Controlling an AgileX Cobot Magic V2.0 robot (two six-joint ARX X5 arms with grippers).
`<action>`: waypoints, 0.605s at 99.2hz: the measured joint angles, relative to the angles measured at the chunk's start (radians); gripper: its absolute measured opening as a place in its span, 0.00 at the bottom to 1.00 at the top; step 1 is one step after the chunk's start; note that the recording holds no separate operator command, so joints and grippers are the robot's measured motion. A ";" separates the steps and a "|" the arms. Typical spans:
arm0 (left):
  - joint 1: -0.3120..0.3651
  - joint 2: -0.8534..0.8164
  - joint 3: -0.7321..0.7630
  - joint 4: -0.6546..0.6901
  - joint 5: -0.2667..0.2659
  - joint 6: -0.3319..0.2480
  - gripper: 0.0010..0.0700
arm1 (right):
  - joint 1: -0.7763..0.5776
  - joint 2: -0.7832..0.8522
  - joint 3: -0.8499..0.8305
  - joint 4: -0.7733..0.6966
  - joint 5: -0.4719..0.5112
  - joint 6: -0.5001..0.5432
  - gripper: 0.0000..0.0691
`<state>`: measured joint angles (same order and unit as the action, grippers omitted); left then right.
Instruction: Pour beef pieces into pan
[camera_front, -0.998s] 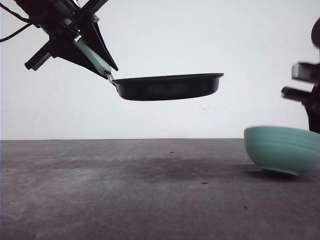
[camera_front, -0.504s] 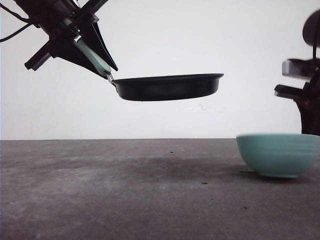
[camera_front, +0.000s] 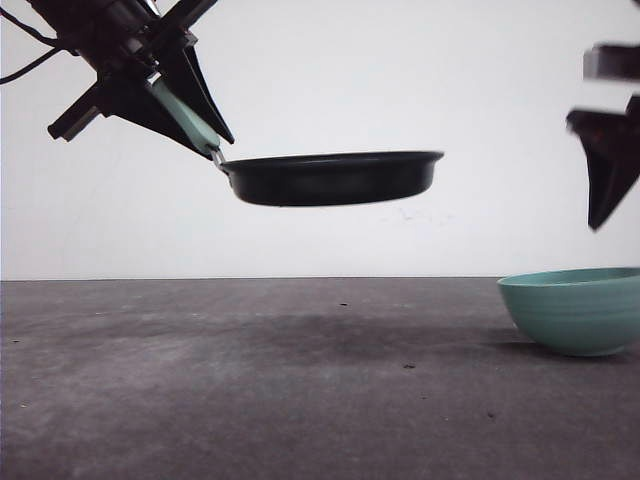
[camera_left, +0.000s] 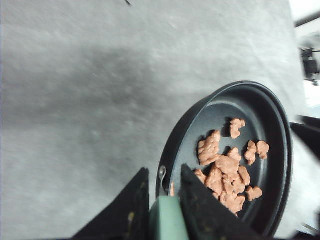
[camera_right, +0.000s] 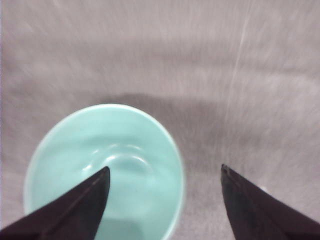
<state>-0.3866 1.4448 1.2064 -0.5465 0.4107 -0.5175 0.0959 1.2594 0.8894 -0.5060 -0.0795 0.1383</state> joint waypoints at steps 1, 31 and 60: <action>0.000 0.000 0.000 0.000 -0.006 0.001 0.07 | 0.001 -0.007 0.000 0.000 0.000 0.002 0.64; 0.000 0.118 0.001 0.054 -0.039 0.005 0.07 | 0.138 -0.275 0.000 -0.055 -0.130 0.093 0.28; -0.007 0.233 0.001 0.092 -0.037 0.002 0.07 | 0.381 -0.373 0.000 -0.084 -0.012 0.087 0.01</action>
<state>-0.3939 1.6775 1.2072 -0.4541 0.3737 -0.5159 0.4767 0.8860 0.8894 -0.5896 -0.0914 0.2253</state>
